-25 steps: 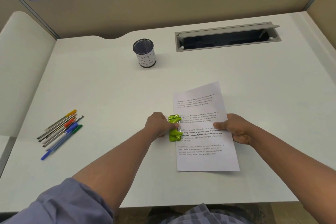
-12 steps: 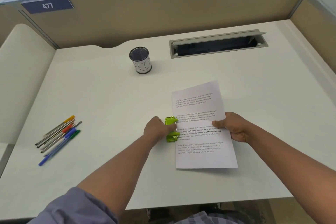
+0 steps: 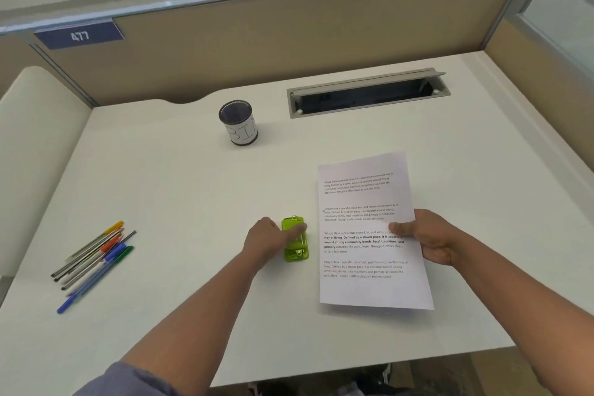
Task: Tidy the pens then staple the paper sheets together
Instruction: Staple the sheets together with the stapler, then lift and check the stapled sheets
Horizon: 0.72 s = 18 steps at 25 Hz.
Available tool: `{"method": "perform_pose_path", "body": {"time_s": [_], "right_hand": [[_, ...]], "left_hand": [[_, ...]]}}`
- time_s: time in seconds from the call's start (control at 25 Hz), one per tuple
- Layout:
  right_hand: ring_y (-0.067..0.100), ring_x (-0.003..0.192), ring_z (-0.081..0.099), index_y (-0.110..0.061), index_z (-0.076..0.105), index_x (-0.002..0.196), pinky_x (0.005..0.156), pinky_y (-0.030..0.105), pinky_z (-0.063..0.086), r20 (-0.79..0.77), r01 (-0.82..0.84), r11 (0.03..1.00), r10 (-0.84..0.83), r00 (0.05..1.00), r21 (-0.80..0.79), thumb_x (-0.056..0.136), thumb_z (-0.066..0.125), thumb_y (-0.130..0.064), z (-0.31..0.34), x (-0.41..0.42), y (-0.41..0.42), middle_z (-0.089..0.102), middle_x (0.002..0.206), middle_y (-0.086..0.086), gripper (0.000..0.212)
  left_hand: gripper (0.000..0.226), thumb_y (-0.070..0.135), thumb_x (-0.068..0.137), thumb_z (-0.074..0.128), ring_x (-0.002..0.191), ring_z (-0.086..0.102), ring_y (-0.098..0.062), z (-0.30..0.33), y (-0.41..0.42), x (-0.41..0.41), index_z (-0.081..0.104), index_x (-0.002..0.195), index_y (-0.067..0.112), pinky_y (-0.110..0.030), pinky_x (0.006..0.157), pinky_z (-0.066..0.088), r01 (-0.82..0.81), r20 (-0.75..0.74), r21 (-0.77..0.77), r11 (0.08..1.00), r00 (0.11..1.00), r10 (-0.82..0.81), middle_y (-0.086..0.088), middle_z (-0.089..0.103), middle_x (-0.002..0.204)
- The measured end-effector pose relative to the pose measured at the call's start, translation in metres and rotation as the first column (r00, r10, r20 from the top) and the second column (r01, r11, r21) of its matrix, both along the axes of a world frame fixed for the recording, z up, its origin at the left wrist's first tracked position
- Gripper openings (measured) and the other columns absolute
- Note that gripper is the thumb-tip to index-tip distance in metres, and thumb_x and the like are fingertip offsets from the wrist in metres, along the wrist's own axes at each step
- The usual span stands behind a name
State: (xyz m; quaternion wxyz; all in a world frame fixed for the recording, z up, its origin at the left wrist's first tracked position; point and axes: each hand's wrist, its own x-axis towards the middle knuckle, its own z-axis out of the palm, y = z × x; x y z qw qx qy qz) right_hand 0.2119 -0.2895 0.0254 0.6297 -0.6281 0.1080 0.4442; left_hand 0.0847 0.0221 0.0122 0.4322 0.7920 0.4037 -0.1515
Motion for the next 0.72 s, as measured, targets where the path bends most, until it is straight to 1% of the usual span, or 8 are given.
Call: {"method": "perform_pose_path", "body": {"time_s": [0.08, 0.16, 0.2, 0.28, 0.36, 0.44, 0.56, 0.72], "right_hand": [[0.040, 0.110, 0.069, -0.001, 0.062, 0.128, 0.099, 0.058, 0.051, 0.020, 0.007, 1.000, -0.007, 1.000, 0.017, 0.092, 0.061, 0.008, 0.004, -0.002, -0.010, 0.072, 0.122, 0.017, 0.037], [0.039, 0.111, 0.069, -0.003, 0.062, 0.129, 0.101, 0.057, 0.050, 0.053, 0.021, 0.999, -0.023, 0.998, 0.039, 0.092, 0.064, 0.005, 0.009, -0.003, -0.023, 0.071, 0.124, 0.016, 0.038], [0.038, 0.111, 0.069, -0.004, 0.063, 0.129, 0.101, 0.056, 0.051, 0.074, 0.041, 0.998, -0.045, 0.996, 0.052, 0.092, 0.065, 0.003, 0.012, -0.003, -0.029, 0.071, 0.125, 0.016, 0.038], [0.036, 0.111, 0.070, -0.006, 0.063, 0.129, 0.097, 0.052, 0.054, 0.125, 0.095, 0.992, -0.104, 0.987, 0.079, 0.092, 0.066, 0.001, 0.020, -0.004, -0.041, 0.071, 0.125, 0.014, 0.038], [0.032, 0.110, 0.071, -0.007, 0.064, 0.129, 0.087, 0.044, 0.060, 0.187, 0.144, 0.982, -0.164, 0.968, 0.120, 0.092, 0.066, -0.003, 0.031, -0.008, -0.053, 0.073, 0.123, 0.011, 0.037], [0.030, 0.110, 0.071, -0.009, 0.065, 0.127, 0.083, 0.038, 0.061, 0.260, 0.170, 0.973, -0.207, 0.943, 0.157, 0.092, 0.067, -0.006, 0.040, -0.011, -0.062, 0.073, 0.122, 0.009, 0.035], [0.025, 0.109, 0.072, -0.013, 0.069, 0.121, 0.084, 0.032, 0.060, 0.410, 0.200, 0.966, -0.252, 0.876, 0.166, 0.094, 0.066, -0.009, 0.052, -0.014, -0.075, 0.075, 0.120, 0.006, 0.028], [0.017, 0.103, 0.073, -0.021, 0.075, 0.110, 0.079, 0.023, 0.058, 0.563, 0.300, 0.940, -0.337, 0.755, 0.161, 0.096, 0.065, -0.011, 0.057, -0.020, -0.093, 0.078, 0.112, -0.003, 0.019]], "left_hand": [[0.071, 0.080, 0.061, 0.071, 0.073, 0.056, -0.019, 0.010, -0.001, 0.000, 0.049, 0.090, 0.019, -0.032, 0.064, 0.043, -0.048, 0.059, 0.072, 0.996, 0.997, 0.043, 0.002, 0.059, 0.087], [0.070, 0.084, 0.064, 0.064, 0.086, 0.058, -0.016, 0.018, -0.009, 0.007, 0.049, 0.101, 0.026, -0.032, 0.066, 0.042, -0.035, 0.186, 0.266, 0.963, 0.982, -0.016, 0.005, 0.059, 0.101], [0.069, 0.082, 0.066, 0.065, 0.093, 0.058, -0.015, 0.023, -0.016, 0.015, 0.049, 0.108, 0.029, -0.031, 0.068, 0.043, -0.007, 0.269, 0.270, 0.963, 0.961, -0.068, 0.006, 0.057, 0.107], [0.080, 0.069, 0.070, 0.075, 0.111, 0.056, -0.017, 0.032, -0.036, 0.036, 0.044, 0.133, 0.031, -0.030, 0.079, 0.046, 0.138, 0.393, 0.035, 0.990, 0.909, -0.141, 0.003, 0.055, 0.126], [0.103, 0.053, 0.075, 0.083, 0.137, 0.044, -0.023, 0.042, -0.062, 0.056, 0.021, 0.154, 0.033, -0.038, 0.102, 0.043, 0.285, 0.401, -0.304, 0.909, 0.904, -0.150, 0.000, 0.045, 0.150], [0.109, 0.038, 0.081, 0.083, 0.142, 0.042, -0.026, 0.051, -0.083, 0.074, 0.007, 0.159, 0.031, -0.049, 0.115, 0.036, 0.367, 0.408, -0.453, 0.812, 0.896, -0.177, -0.003, 0.047, 0.154], [0.074, 0.015, 0.091, 0.075, 0.119, 0.066, -0.029, 0.058, -0.113, 0.095, 0.032, 0.151, 0.017, -0.053, 0.105, 0.048, 0.453, 0.521, -0.520, 0.725, 0.840, -0.151, -0.007, 0.070, 0.130], [0.029, 0.010, 0.098, 0.062, 0.111, 0.070, -0.030, 0.066, -0.152, 0.109, 0.063, 0.126, 0.010, -0.055, 0.099, 0.054, 0.483, 0.601, -0.464, 0.742, 0.787, -0.137, -0.008, 0.074, 0.121]]}}
